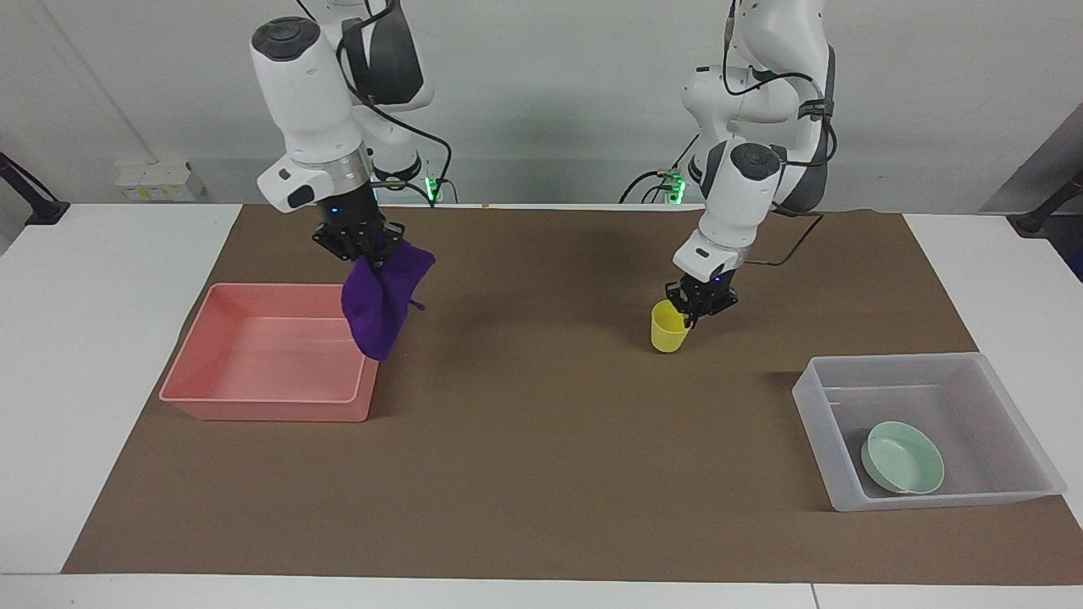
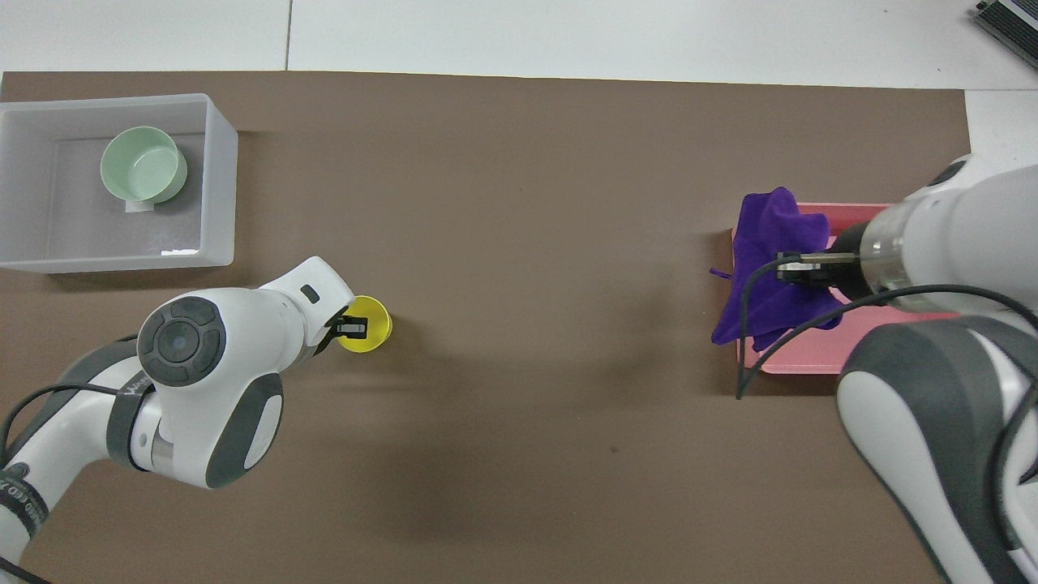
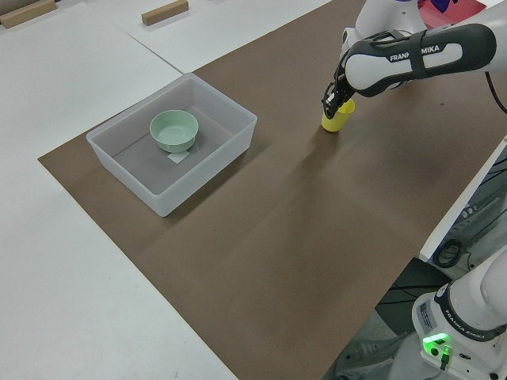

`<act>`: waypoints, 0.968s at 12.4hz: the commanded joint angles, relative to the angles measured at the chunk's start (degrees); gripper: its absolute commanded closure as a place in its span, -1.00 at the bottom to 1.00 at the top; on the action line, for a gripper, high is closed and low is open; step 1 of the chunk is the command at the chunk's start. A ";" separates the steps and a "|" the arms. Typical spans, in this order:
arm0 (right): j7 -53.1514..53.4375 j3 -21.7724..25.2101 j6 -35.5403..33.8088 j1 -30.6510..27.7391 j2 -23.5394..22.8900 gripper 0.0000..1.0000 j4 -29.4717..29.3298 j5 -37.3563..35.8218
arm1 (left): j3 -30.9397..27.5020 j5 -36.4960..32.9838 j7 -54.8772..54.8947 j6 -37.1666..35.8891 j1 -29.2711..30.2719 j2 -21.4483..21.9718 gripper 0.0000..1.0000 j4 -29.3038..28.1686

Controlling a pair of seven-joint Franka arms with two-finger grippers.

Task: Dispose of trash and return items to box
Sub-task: 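Drop the cloth into the pink box while the left gripper carries the cup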

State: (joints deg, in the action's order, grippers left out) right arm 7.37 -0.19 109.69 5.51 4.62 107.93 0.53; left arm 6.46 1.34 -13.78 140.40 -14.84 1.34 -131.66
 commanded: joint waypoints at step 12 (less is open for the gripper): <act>-19.59 -0.61 20.90 -17.82 -9.71 1.00 11.85 -0.09 | -0.83 -0.55 18.07 -19.99 23.79 -16.71 1.00 41.03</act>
State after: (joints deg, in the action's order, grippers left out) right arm -13.76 -0.23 128.17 -12.30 -5.08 117.11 0.55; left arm 4.95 1.22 2.33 123.19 6.59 -10.95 -96.91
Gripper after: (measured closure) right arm 0.943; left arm 0.969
